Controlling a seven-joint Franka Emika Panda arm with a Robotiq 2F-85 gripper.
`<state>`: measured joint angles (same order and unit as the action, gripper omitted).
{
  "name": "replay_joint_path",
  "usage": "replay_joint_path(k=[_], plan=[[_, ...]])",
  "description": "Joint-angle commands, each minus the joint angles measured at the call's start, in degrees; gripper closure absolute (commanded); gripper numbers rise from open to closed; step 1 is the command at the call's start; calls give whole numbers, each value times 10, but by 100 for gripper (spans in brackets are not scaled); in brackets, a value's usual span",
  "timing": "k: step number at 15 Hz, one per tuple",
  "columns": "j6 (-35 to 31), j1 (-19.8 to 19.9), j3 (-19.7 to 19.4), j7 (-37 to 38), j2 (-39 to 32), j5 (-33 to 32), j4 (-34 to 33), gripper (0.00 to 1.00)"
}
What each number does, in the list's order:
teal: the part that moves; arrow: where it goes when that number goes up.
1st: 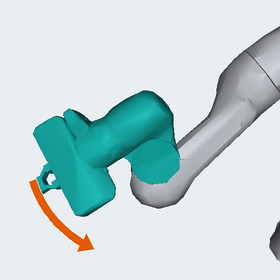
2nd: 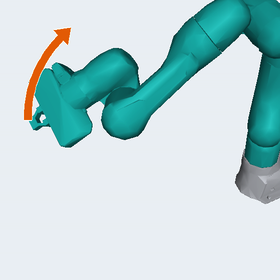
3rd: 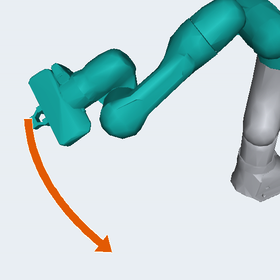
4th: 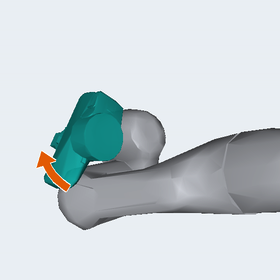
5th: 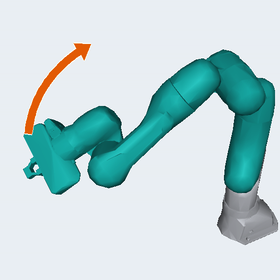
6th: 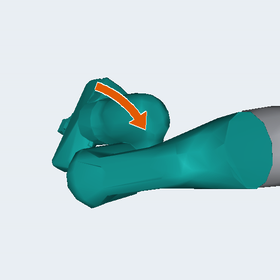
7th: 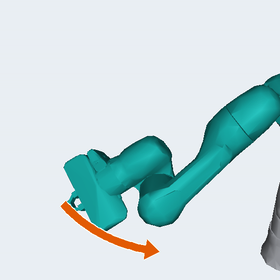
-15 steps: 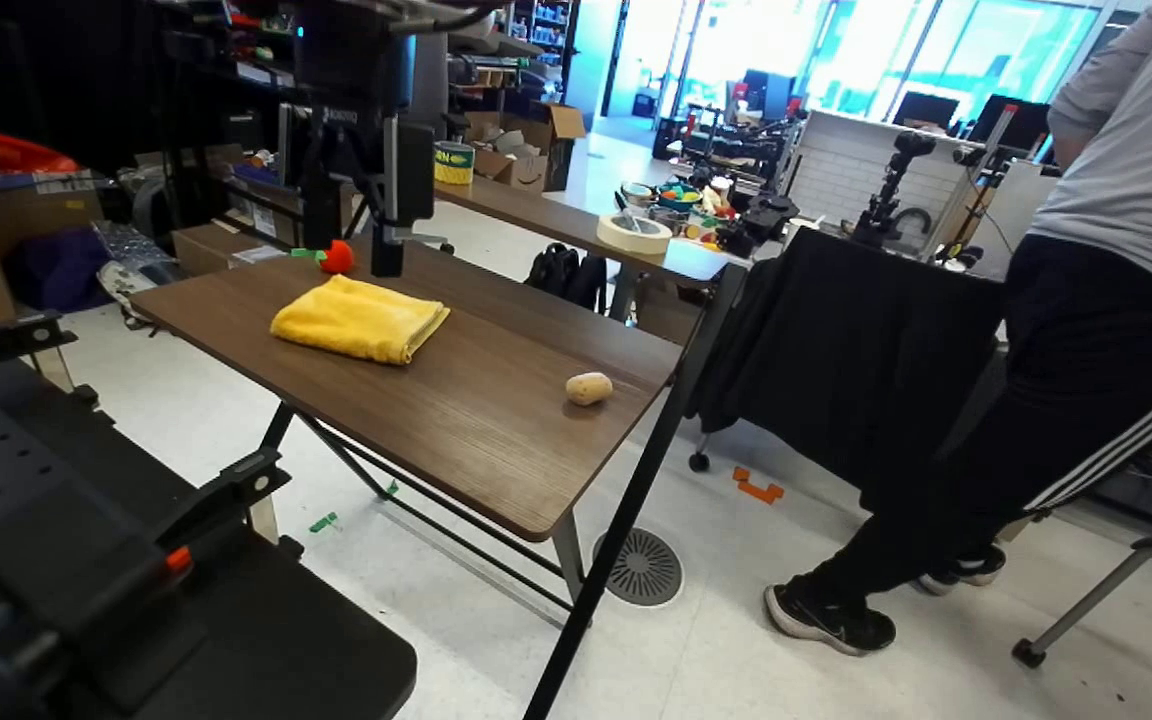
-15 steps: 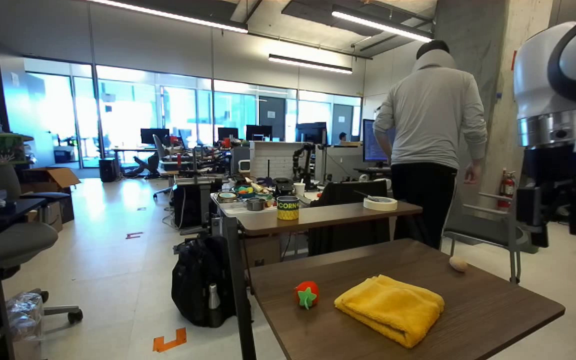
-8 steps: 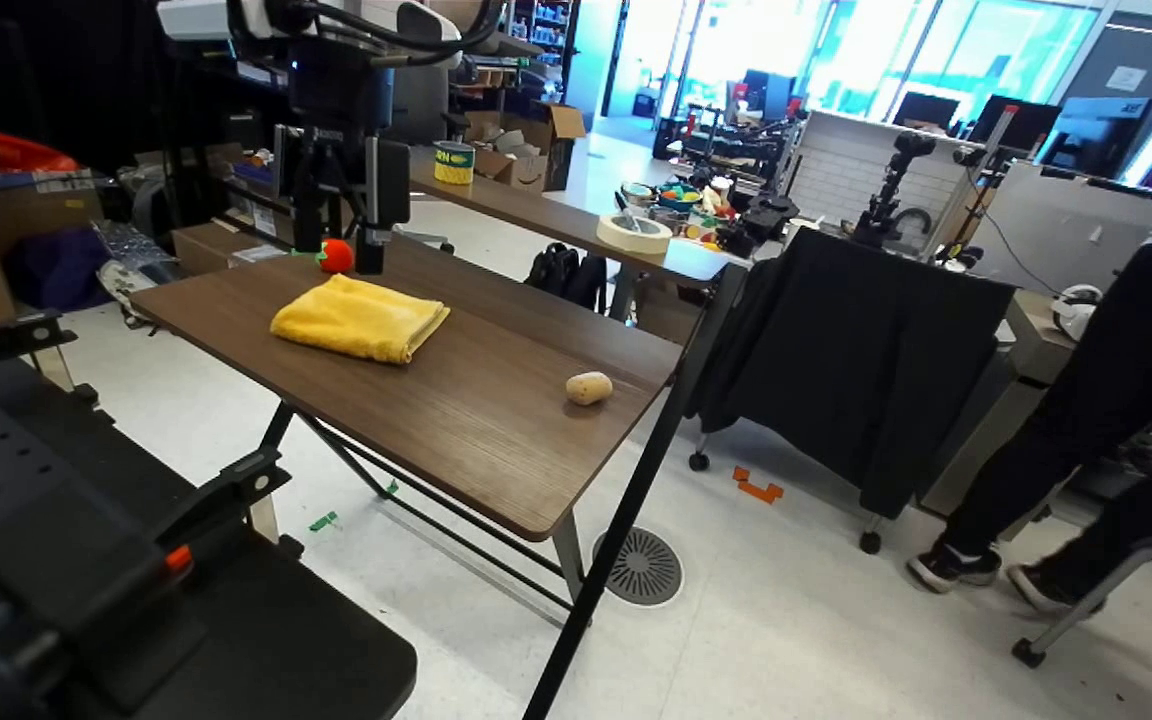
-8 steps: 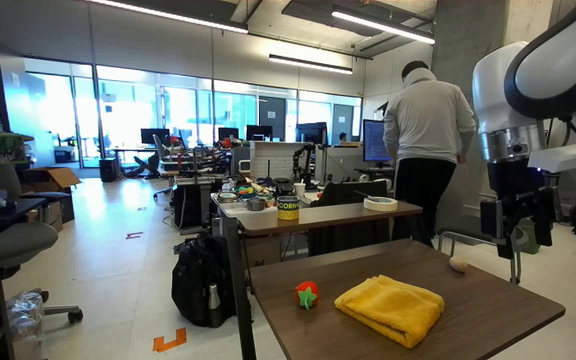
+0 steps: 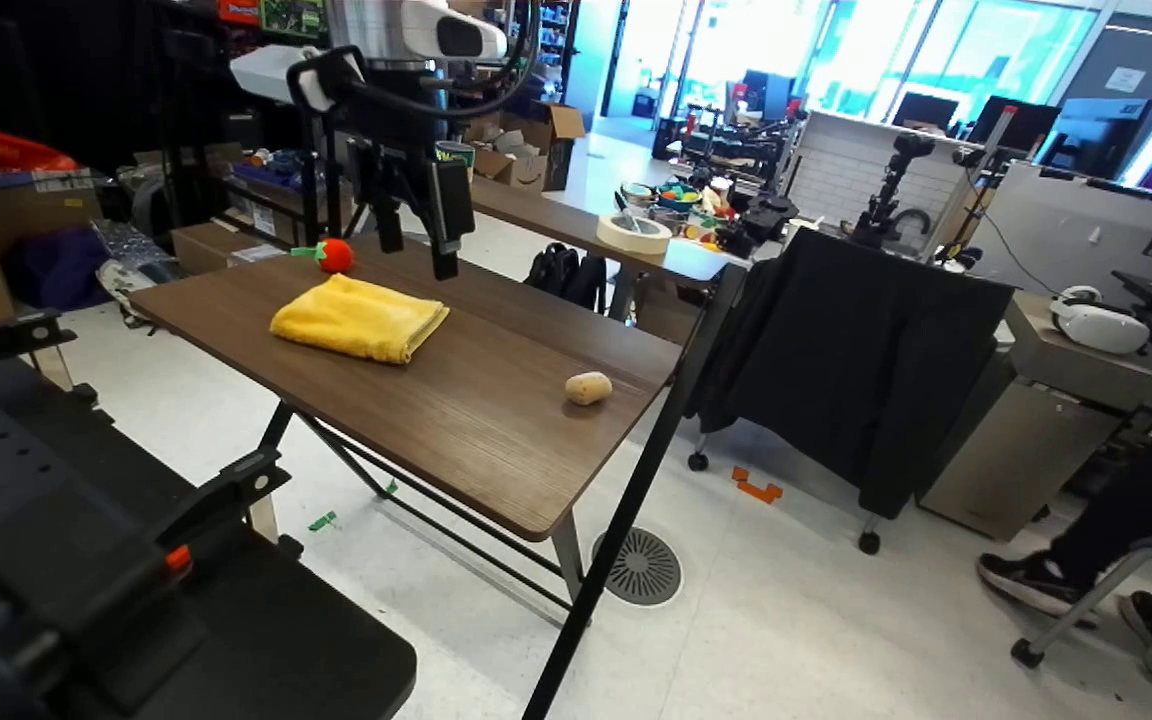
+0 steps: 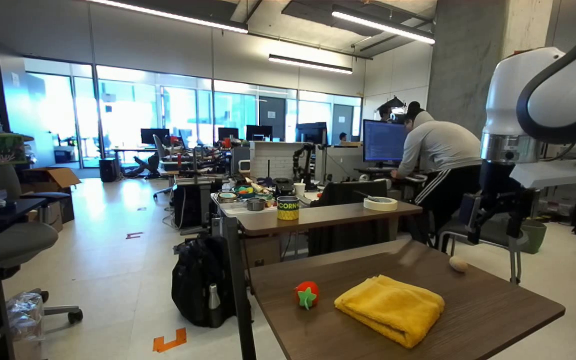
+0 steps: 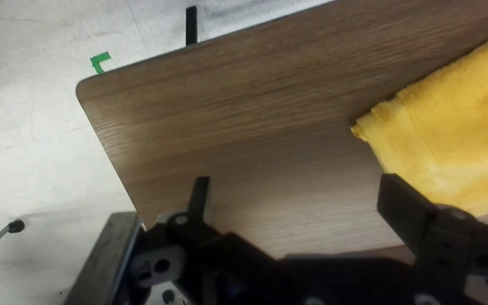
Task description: Wipe the table with the orange towel
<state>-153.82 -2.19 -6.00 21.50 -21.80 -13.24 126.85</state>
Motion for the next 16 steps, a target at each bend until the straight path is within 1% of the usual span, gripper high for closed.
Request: replay_joint_path(k=[1, 3, 6, 9, 12, 13, 14, 16], plan=[[-4, -12, 10, -13, -76, 42, -83, 0], [28, -22, 26, -10, -124, 71, -145, 0], [94, -44, 44, -9, -192, 101, -240, 0], [147, -73, 40, 5, -265, 105, -331, 0], [173, -81, 43, 6, -329, 111, -403, 0], [181, -75, 54, -4, -342, 121, -420, 0], [148, -85, 39, 3, -305, 107, -360, 0], [155, -85, 41, 2, -333, 114, -391, 0]])
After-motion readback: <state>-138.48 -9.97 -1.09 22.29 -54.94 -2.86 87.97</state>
